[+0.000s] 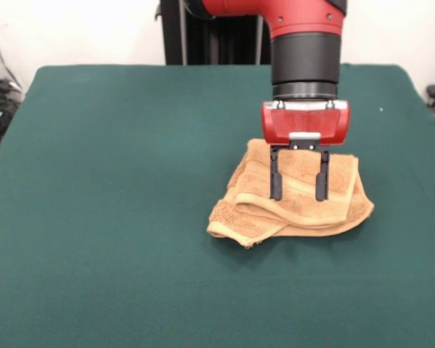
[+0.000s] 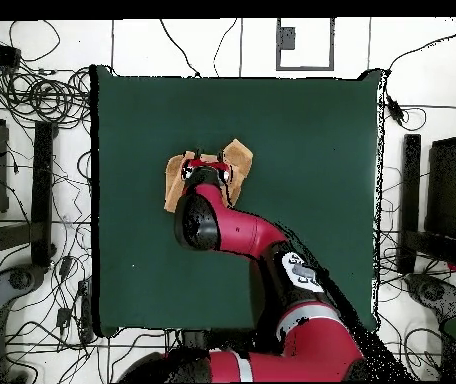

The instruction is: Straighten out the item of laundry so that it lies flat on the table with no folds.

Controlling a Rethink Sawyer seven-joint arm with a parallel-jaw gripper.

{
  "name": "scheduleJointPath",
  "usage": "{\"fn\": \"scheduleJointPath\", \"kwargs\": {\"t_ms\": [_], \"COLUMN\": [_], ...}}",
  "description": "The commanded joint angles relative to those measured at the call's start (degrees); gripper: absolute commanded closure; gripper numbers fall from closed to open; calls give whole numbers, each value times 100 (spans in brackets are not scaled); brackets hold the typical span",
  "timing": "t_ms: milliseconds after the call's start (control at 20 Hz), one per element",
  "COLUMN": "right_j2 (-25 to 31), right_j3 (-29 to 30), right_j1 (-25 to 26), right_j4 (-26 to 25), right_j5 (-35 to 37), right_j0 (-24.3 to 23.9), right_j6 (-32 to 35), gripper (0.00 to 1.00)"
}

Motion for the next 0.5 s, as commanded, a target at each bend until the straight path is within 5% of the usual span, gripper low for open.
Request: {"fn": "scheduleJointPath", "kwargs": {"t_ms": [50, 500], "right_j2": [329, 241], "right_j3": [-189, -226], "right_j1": [264, 290], "right_j4": [-115, 51], "right_j5": [90, 214], "right_j0": [92, 191], "right_j6": [1054, 1033], "gripper": [0, 0]}}
